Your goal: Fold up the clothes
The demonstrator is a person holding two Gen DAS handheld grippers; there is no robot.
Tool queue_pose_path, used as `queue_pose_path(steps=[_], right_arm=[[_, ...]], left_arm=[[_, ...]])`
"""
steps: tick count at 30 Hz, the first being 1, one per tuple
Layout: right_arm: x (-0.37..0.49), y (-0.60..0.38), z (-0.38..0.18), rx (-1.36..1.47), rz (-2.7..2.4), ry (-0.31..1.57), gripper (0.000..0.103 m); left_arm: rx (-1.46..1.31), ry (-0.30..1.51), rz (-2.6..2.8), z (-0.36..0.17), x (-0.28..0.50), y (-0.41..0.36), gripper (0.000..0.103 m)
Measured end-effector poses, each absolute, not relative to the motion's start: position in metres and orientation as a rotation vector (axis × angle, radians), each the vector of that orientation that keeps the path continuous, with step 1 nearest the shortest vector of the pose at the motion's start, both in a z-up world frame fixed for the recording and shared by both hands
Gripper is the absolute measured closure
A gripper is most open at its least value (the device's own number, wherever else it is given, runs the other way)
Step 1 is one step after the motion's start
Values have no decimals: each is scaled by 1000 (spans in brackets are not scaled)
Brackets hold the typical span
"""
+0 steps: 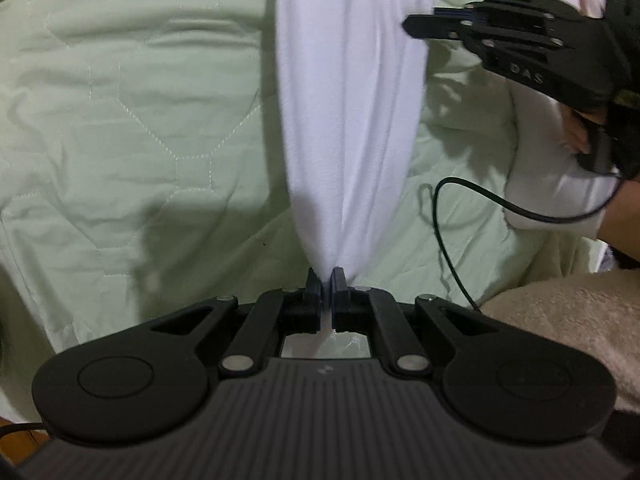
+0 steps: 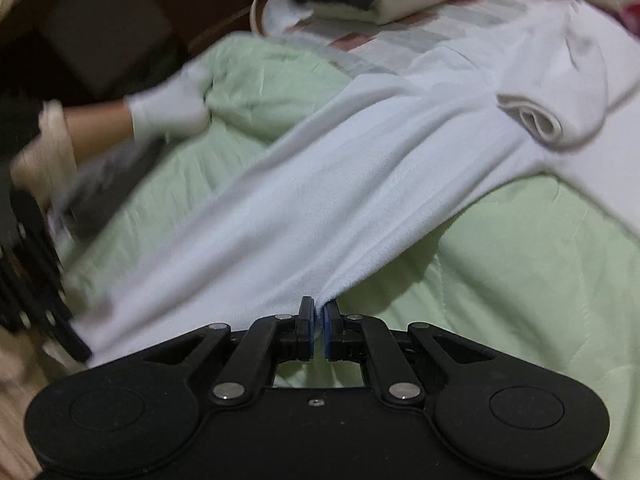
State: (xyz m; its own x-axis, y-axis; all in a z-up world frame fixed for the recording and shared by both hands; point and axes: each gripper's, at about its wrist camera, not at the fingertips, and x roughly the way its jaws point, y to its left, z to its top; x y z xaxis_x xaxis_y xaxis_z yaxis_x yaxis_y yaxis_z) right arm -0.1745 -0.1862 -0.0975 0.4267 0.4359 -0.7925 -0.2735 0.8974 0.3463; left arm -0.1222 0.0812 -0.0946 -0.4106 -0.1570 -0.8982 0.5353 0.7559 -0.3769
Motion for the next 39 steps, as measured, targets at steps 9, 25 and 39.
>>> queue_pose_path(steps=[9, 25, 39], right_arm=[[-180, -186, -98, 68, 488, 1073, 96], [-194, -229, -60, 100, 516, 942, 77], [-144, -332, -82, 175, 113, 789, 65]], left_arm=[[241, 1802, -613, -69, -93, 82, 93], [303, 1004, -648, -49, 132, -96, 63], [73, 1037, -647, -113, 207, -147, 95]])
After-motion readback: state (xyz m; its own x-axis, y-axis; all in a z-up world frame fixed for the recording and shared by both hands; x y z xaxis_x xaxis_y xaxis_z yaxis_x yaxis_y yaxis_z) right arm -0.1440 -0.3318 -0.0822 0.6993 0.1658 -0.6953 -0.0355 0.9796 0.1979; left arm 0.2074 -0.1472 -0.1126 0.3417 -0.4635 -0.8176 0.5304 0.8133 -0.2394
